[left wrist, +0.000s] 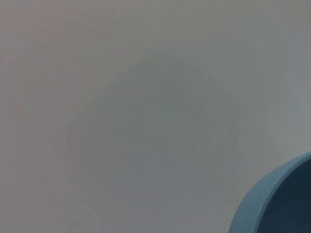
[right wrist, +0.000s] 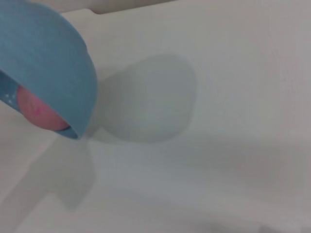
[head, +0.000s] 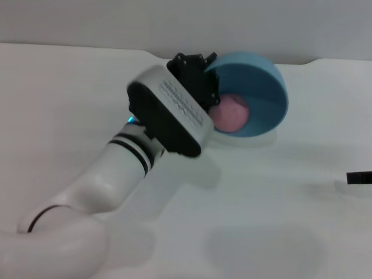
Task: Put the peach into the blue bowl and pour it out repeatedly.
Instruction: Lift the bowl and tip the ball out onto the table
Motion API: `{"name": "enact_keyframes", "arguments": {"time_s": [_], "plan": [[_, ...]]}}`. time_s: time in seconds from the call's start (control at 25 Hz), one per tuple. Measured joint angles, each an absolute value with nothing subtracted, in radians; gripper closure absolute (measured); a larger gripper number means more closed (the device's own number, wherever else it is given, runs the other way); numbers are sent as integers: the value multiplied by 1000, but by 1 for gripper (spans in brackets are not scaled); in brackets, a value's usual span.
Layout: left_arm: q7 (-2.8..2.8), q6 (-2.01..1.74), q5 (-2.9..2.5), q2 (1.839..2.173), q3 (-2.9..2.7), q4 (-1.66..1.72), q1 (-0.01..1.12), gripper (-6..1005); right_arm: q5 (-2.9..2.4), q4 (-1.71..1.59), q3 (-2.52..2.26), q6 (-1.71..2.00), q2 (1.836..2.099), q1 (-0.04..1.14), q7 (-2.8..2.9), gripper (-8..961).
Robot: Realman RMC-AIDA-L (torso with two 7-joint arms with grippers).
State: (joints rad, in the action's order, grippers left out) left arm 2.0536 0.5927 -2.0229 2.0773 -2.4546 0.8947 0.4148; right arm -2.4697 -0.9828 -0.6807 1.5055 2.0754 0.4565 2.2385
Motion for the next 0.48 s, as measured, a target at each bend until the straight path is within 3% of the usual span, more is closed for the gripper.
{"name": "enact_keyframes", "arguments": {"time_s": [0.48], "plan": [[1740,876,-2018,2079,-2647,776,435,999,-2473,-978,-677,1508,2075,449,2231,447]]}}
